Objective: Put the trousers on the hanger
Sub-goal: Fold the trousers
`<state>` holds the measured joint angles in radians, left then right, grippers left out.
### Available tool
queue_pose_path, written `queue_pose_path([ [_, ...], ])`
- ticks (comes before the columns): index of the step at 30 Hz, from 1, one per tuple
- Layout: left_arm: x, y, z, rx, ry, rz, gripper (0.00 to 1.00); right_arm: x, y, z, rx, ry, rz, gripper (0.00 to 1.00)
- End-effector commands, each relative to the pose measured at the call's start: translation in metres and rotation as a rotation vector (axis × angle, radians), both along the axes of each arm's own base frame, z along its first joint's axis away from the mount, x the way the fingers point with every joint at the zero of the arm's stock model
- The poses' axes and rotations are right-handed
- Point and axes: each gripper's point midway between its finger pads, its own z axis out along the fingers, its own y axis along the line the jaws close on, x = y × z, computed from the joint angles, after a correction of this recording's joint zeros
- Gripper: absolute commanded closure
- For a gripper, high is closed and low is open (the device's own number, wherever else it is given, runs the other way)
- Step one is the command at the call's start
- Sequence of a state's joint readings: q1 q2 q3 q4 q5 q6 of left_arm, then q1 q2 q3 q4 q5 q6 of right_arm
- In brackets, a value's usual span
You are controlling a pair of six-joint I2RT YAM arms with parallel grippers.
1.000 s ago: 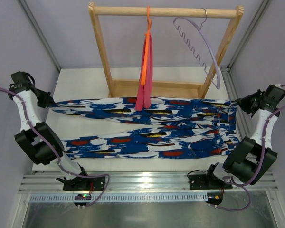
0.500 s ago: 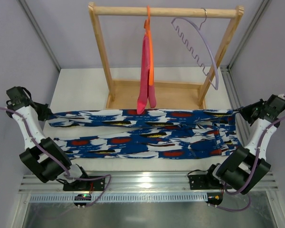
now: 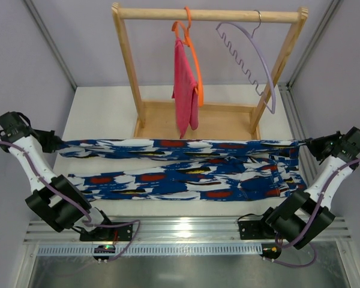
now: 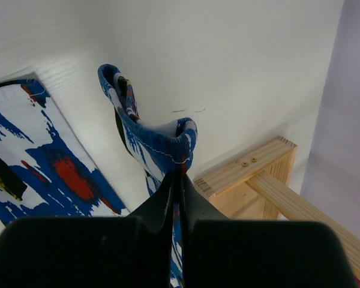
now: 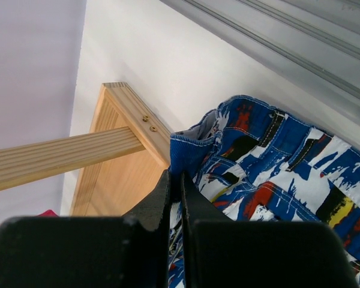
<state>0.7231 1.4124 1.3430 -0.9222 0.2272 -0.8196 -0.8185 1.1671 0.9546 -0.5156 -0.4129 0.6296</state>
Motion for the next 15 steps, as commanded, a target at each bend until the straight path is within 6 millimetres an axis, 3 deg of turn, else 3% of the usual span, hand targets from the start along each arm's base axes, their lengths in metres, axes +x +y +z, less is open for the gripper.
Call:
queue_pose_path([
  [1,0.005,0.025,0.030,0.068,-0.097,0.066,1.00,0.000,-0.019,0.026,-0.063,-0.074,-0.060,0.96],
  [8,-0.005,0.025,0.027,0.081,-0.066,0.088,1.00,-0.020,-0.024,0.022,-0.017,-0.047,-0.139,0.96],
  [15,-0.027,0.023,0.019,0.115,-0.016,0.137,1.00,-0.039,-0.023,0.016,-0.023,0.011,-0.202,0.96],
])
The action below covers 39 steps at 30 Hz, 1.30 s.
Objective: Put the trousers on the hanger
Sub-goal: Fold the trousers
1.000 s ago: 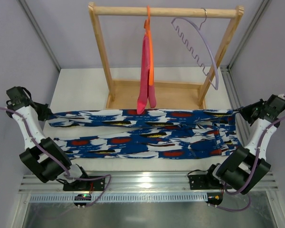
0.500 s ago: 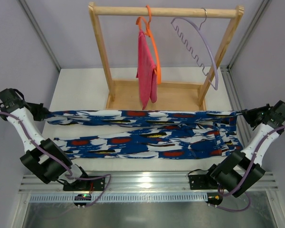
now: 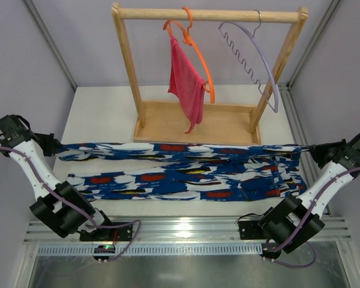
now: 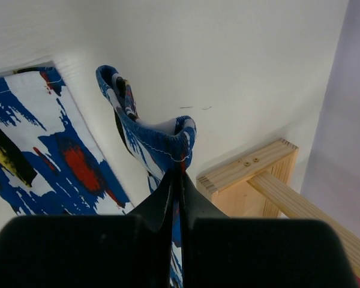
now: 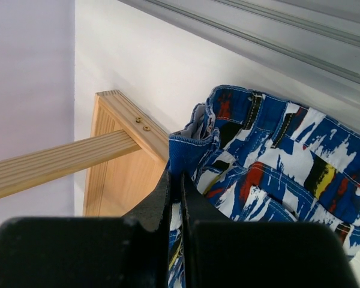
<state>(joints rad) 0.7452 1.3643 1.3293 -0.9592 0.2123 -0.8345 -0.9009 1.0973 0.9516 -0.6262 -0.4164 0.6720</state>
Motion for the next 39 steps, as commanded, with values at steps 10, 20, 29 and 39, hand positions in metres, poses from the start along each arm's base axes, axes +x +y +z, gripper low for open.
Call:
queue_pose_path([
  [10,-0.053,0.019,-0.008,0.180,0.095,0.170,1.00,-0.067,-0.017,-0.025,-0.142,0.234,-0.220,0.96],
  [20,-0.089,0.025,0.029,0.283,0.193,0.287,0.26,-0.145,-0.031,-0.030,-0.225,0.547,-0.493,0.53],
  [29,-0.016,-0.006,0.027,0.240,-0.029,0.002,0.23,-0.050,0.001,-0.047,-0.066,0.280,-0.058,0.49],
  [39,-0.017,-0.012,-0.072,0.167,0.141,-0.098,0.23,-0.016,0.049,-0.096,-0.081,0.405,0.139,0.49],
])
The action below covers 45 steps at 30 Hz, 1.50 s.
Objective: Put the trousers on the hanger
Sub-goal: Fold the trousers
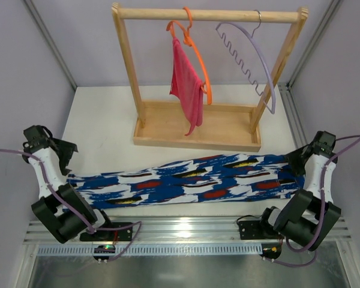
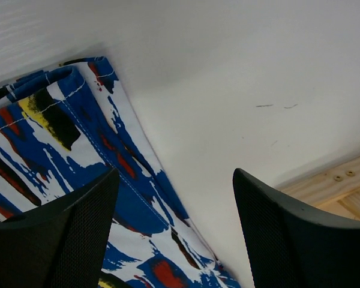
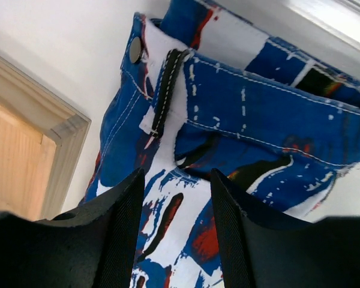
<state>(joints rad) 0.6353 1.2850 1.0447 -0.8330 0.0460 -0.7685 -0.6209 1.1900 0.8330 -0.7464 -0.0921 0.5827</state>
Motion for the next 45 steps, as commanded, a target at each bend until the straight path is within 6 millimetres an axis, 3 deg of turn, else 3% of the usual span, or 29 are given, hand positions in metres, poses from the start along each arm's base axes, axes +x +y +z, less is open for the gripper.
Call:
queue_pose_path([
  [1,0.008,0.015,-0.006,0.074,-0.018,-0.013,0.23,0.005,-0.003,-0.004,-0.064,-0.018,-0.015,0.49],
  [5,0.005,0.011,-0.051,-0.004,0.065,-0.003,0.26,-0.002,-0.002,-0.026,-0.058,0.000,-0.057,0.49],
  [7,0.006,0.012,-0.062,-0.018,0.081,-0.001,0.28,-0.005,-0.011,-0.036,-0.101,0.013,-0.090,0.49],
  [12,0.011,0.017,-0.091,-0.061,0.149,0.002,0.29,0.002,-0.012,-0.059,-0.077,0.012,-0.090,0.49],
  [15,0.012,0.030,-0.098,-0.034,0.206,0.015,0.29,0.017,-0.007,-0.062,-0.038,-0.040,-0.063,0.49],
  [18,0.018,0.036,-0.104,-0.037,0.227,0.022,0.29,0.049,0.010,-0.055,0.003,-0.189,0.049,0.49],
  [24,0.044,0.052,-0.093,-0.036,0.195,0.029,0.30,0.088,0.020,-0.039,-0.037,-0.247,0.145,0.49],
  [27,0.067,0.054,-0.066,0.042,0.128,-0.010,0.31,0.093,0.023,-0.034,-0.027,-0.224,0.162,0.49],
  [29,0.078,0.051,-0.039,0.132,0.121,-0.064,0.31,0.097,0.021,-0.020,-0.040,-0.229,0.172,0.49],
  [32,0.070,0.044,-0.015,0.246,0.144,-0.084,0.29,0.082,0.010,-0.008,-0.082,-0.126,0.142,0.49],
  [33,0.067,0.040,-0.015,0.251,0.140,-0.082,0.29,0.067,0.011,-0.008,-0.079,-0.063,0.131,0.49],
  [35,0.067,0.034,-0.004,0.258,0.066,-0.072,0.29,0.055,-0.012,0.004,-0.177,0.011,0.055,0.49],
  [36,0.062,0.026,-0.015,0.232,0.062,-0.078,0.29,0.042,-0.015,0.004,-0.182,0.066,0.035,0.49],
  [38,0.064,0.016,-0.016,0.210,0.025,-0.100,0.29,0.034,-0.027,0.013,-0.201,0.098,-0.011,0.49],
  [42,0.077,-0.018,-0.019,0.155,-0.024,-0.223,0.31,0.000,-0.039,-0.002,-0.153,0.193,-0.088,0.49],
  [45,0.091,-0.046,-0.017,0.158,-0.054,-0.330,0.31,-0.013,-0.037,-0.015,-0.162,0.200,-0.108,0.50],
])
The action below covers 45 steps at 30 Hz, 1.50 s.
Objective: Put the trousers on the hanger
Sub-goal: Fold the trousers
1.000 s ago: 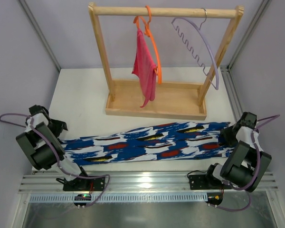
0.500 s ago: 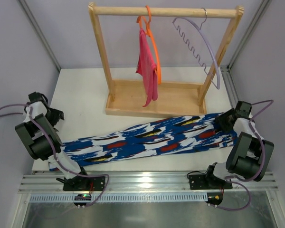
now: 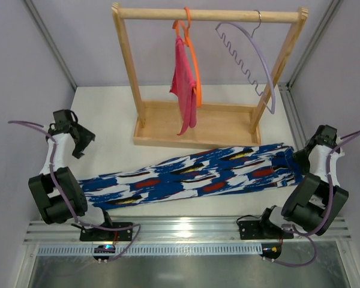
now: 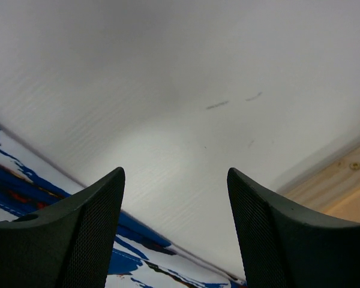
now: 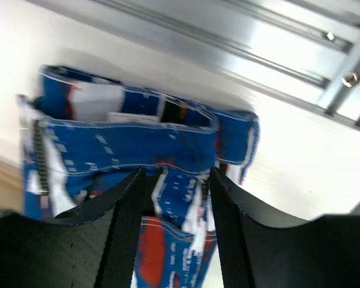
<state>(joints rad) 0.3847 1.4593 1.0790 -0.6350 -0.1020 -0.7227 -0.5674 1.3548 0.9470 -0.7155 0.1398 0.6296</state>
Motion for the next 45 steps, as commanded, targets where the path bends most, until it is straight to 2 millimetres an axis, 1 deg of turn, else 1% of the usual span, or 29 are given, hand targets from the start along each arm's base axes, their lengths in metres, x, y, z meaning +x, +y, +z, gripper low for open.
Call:
queue_pose_path([
  [1,0.026,-0.034,0.002,-0.029,-0.062,-0.148,0.30,-0.032,0.006,-0.012,-0.014,0.074,-0.018,0.50],
  [2,0.029,-0.039,-0.001,-0.050,-0.063,-0.160,0.30,-0.033,0.007,-0.015,-0.010,0.072,-0.021,0.51],
  [3,0.031,-0.050,-0.005,-0.106,-0.067,-0.188,0.30,-0.032,0.008,-0.020,-0.009,0.060,-0.026,0.51],
  [5,0.029,-0.056,-0.026,-0.160,-0.015,-0.187,0.30,-0.027,0.009,-0.023,-0.010,0.021,-0.029,0.52],
  [8,0.021,-0.059,-0.053,-0.196,0.055,-0.172,0.30,-0.022,0.007,-0.025,-0.014,-0.006,-0.035,0.53],
  [14,0.006,-0.055,-0.083,-0.193,0.135,-0.109,0.30,-0.028,0.002,-0.029,-0.038,0.037,-0.051,0.56],
  [15,0.003,-0.056,-0.091,-0.201,0.154,-0.095,0.30,-0.029,0.001,-0.032,-0.043,0.037,-0.052,0.57],
  [19,-0.001,-0.058,-0.107,-0.222,0.193,-0.075,0.30,-0.026,0.001,-0.040,-0.043,0.021,-0.057,0.60],
  [22,-0.006,-0.057,-0.119,-0.227,0.231,-0.065,0.31,-0.023,0.002,-0.041,-0.032,0.008,-0.052,0.76],
  [23,-0.006,-0.056,-0.120,-0.221,0.237,-0.065,0.31,-0.022,0.004,-0.038,-0.028,0.000,-0.042,0.93],
  [24,-0.007,-0.056,-0.122,-0.225,0.245,-0.065,0.31,-0.020,0.004,-0.032,-0.029,-0.013,-0.041,0.96],
  [25,-0.010,-0.057,-0.125,-0.232,0.260,-0.061,0.31,-0.018,0.004,-0.025,-0.035,-0.026,-0.037,0.96],
  [26,-0.010,-0.051,-0.126,-0.206,0.272,-0.049,0.31,-0.017,0.002,-0.012,-0.059,-0.050,-0.034,0.96],
  [27,-0.011,-0.051,-0.126,-0.202,0.275,-0.047,0.31,-0.021,-0.002,0.001,-0.085,-0.036,-0.041,0.96],
  [29,-0.017,-0.048,-0.131,-0.189,0.307,-0.027,0.31,-0.025,-0.010,0.017,-0.131,-0.015,-0.034,0.96],
  [30,-0.018,-0.048,-0.131,-0.188,0.314,-0.026,0.31,-0.038,-0.015,0.027,-0.159,0.051,-0.067,0.96],
  [32,-0.021,-0.047,-0.136,-0.187,0.333,-0.035,0.31,-0.048,-0.017,0.026,-0.156,0.114,-0.077,0.96],
  [33,-0.020,-0.048,-0.137,-0.189,0.336,-0.045,0.31,-0.060,-0.014,0.018,-0.138,0.180,-0.098,0.96],
  [34,-0.020,-0.047,-0.137,-0.185,0.344,-0.044,0.31,-0.072,-0.019,0.016,-0.166,0.227,-0.128,0.96],
  [35,-0.020,-0.047,-0.138,-0.187,0.347,-0.045,0.31,-0.078,-0.018,0.012,-0.167,0.245,-0.136,0.96],
  [36,-0.019,-0.047,-0.137,-0.185,0.346,-0.042,0.31,-0.088,-0.016,0.002,-0.153,0.249,-0.156,0.97],
  [38,-0.018,-0.047,-0.137,-0.187,0.344,-0.045,0.32,-0.098,-0.012,-0.009,-0.127,0.236,-0.189,0.96],
  [39,-0.018,-0.047,-0.137,-0.184,0.344,-0.056,0.32,-0.108,-0.010,-0.020,-0.106,0.244,-0.221,0.96],
  [40,-0.018,-0.048,-0.138,-0.185,0.344,-0.059,0.32,-0.110,-0.009,-0.021,-0.106,0.227,-0.252,0.96],
  [41,-0.018,-0.048,-0.137,-0.185,0.341,-0.061,0.32,-0.111,-0.007,-0.024,-0.105,0.222,-0.259,0.94],
  [42,-0.018,-0.048,-0.138,-0.187,0.344,-0.063,0.32,-0.117,-0.003,-0.034,-0.092,0.233,-0.276,0.92],
  [43,-0.017,-0.048,-0.137,-0.186,0.344,-0.066,0.32,-0.119,-0.001,-0.040,-0.077,0.238,-0.302,0.87],
  [44,-0.016,-0.048,-0.136,-0.184,0.344,-0.072,0.32,-0.121,0.003,-0.047,-0.052,0.246,-0.306,0.78],
  [45,-0.016,-0.044,-0.134,-0.169,0.349,-0.066,0.32,-0.121,0.004,-0.048,-0.040,0.253,-0.306,0.76],
])
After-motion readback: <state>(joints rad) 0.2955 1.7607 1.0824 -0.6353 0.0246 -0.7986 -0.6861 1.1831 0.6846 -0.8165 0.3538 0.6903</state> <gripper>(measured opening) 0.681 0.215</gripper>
